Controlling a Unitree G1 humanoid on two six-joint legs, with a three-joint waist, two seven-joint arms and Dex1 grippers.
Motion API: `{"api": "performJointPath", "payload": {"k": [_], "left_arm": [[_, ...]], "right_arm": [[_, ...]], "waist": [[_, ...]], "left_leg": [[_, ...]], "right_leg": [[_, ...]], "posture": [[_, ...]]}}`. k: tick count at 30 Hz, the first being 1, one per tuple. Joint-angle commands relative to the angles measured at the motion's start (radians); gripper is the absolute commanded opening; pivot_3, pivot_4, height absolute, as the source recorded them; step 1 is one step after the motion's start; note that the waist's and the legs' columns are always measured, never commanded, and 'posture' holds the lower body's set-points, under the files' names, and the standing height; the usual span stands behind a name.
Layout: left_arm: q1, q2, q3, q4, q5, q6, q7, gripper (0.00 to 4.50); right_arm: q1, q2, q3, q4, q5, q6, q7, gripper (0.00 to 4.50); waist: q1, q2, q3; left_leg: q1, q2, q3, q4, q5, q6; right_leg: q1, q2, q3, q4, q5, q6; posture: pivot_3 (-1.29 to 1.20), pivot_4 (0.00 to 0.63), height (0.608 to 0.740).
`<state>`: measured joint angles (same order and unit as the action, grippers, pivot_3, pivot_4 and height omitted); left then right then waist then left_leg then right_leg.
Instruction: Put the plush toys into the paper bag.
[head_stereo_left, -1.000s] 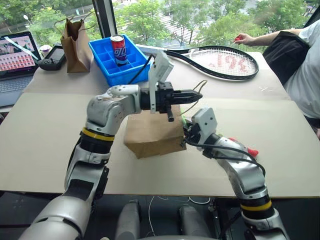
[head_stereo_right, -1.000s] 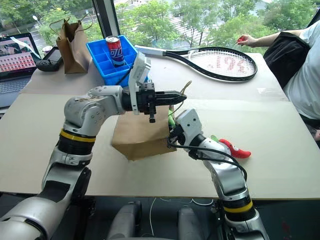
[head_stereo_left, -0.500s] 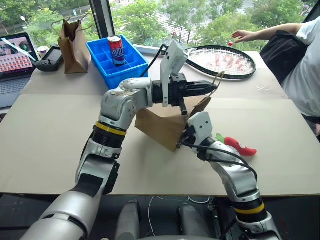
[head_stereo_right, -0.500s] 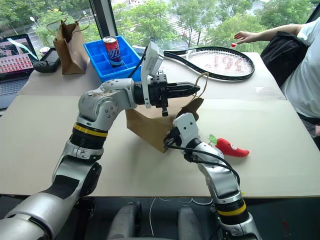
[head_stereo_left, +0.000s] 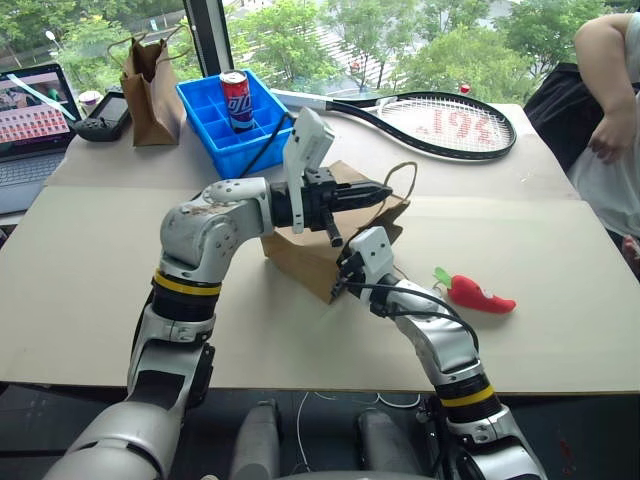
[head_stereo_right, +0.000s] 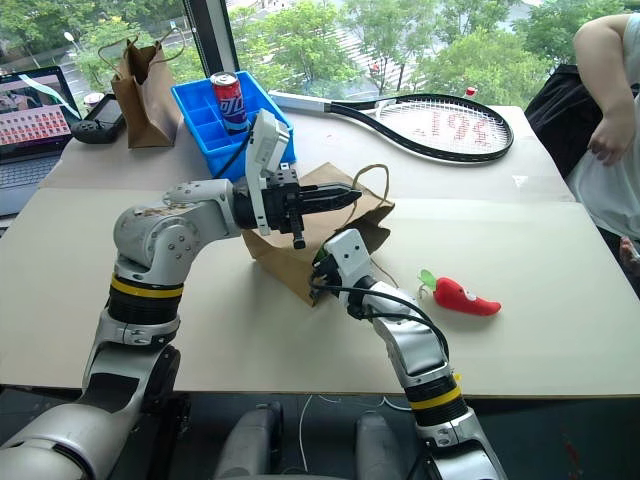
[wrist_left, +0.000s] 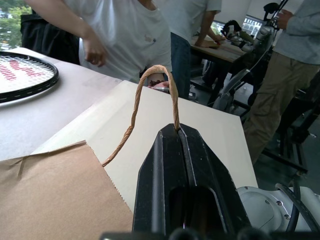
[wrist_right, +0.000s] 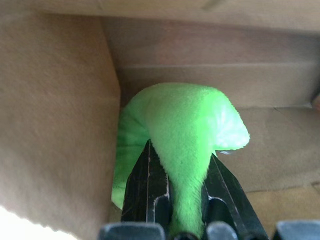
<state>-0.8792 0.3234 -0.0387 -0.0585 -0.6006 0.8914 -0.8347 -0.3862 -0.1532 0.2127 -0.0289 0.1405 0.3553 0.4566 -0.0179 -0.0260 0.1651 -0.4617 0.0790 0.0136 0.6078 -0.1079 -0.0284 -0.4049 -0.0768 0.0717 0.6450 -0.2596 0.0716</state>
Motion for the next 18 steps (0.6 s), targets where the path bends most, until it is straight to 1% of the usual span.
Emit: {"api": "performJointPath", "payload": {"k": [1,4,6,7,9,13,14,16,18], "left_arm": [[0.000,0.014,0.039,-0.053,-0.034,0.012,0.025,0.00],[0.002,0.017,0.047,-0.057,-0.044,0.016,0.041,0.00],[0.003,0.018,0.044,-0.058,-0.048,0.015,0.046,0.00],[0.003,0.018,0.044,-0.059,-0.050,0.014,0.049,0.00],[0.003,0.019,0.043,-0.057,-0.052,0.011,0.051,0.00],[0.007,0.025,0.036,-0.051,-0.051,0.005,0.038,0.00],[0.009,0.027,0.034,-0.050,-0.052,0.004,0.035,0.00],[0.010,0.029,0.033,-0.049,-0.052,0.003,0.030,0.00],[0.011,0.035,0.031,-0.048,-0.054,0.004,0.020,0.00]], "right_arm": [[-0.041,0.021,-0.052,0.058,0.021,-0.080,-0.002,0.05],[-0.053,0.061,-0.102,0.093,0.096,-0.078,0.028,0.05],[-0.057,0.070,-0.106,0.100,0.106,-0.074,0.040,1.07],[-0.056,0.073,-0.105,0.098,0.115,-0.069,0.050,1.33],[-0.045,0.070,-0.098,0.083,0.125,-0.058,0.070,2.02],[0.001,0.030,-0.082,0.008,0.129,-0.030,0.103,3.45],[0.014,0.017,-0.081,-0.018,0.130,-0.020,0.107,3.73],[0.030,0.000,-0.079,-0.053,0.134,-0.004,0.109,4.42],[0.061,-0.032,-0.094,-0.116,0.138,0.022,0.102,4.42]], "waist": [[0.000,0.000,0.000],[0.001,0.000,0.000],[0.000,0.000,0.000],[0.000,0.000,0.000],[0.000,0.000,0.000],[0.002,0.000,0.000],[0.002,0.000,0.000],[0.001,0.000,0.000],[0.001,0.000,0.000]], "left_leg": [[0.000,0.000,0.000,0.000,0.000,0.000],[0.000,0.000,0.000,0.000,0.000,0.000],[0.000,0.000,0.000,0.000,0.000,0.000],[0.000,0.000,0.000,-0.001,0.000,0.000],[0.000,0.000,0.000,-0.001,0.000,0.000],[0.000,0.000,0.000,-0.001,0.000,0.000],[0.000,0.000,0.000,-0.001,0.000,0.000],[0.000,0.000,0.000,-0.001,0.000,0.000],[0.000,0.000,0.000,-0.001,0.000,0.000]], "right_leg": [[0.000,0.000,0.000,0.000,0.000,0.000],[0.000,0.000,0.000,0.000,0.000,0.000],[0.000,0.000,0.000,0.000,0.000,0.000],[0.000,0.000,0.000,0.000,0.000,0.000],[0.000,0.000,0.000,0.000,0.000,0.000],[0.000,0.000,0.000,0.000,0.000,0.000],[0.000,0.000,0.000,0.000,0.000,0.000],[0.000,0.000,0.000,0.000,0.000,0.000],[0.000,0.000,0.000,0.000,0.000,0.000]], "posture": [[0.00,0.150,0.731],[0.00,0.150,0.731],[0.00,0.150,0.731],[0.00,0.150,0.731],[0.00,0.150,0.731],[0.00,0.150,0.731],[0.00,0.150,0.731],[0.00,0.150,0.731],[0.00,0.150,0.731]]}}
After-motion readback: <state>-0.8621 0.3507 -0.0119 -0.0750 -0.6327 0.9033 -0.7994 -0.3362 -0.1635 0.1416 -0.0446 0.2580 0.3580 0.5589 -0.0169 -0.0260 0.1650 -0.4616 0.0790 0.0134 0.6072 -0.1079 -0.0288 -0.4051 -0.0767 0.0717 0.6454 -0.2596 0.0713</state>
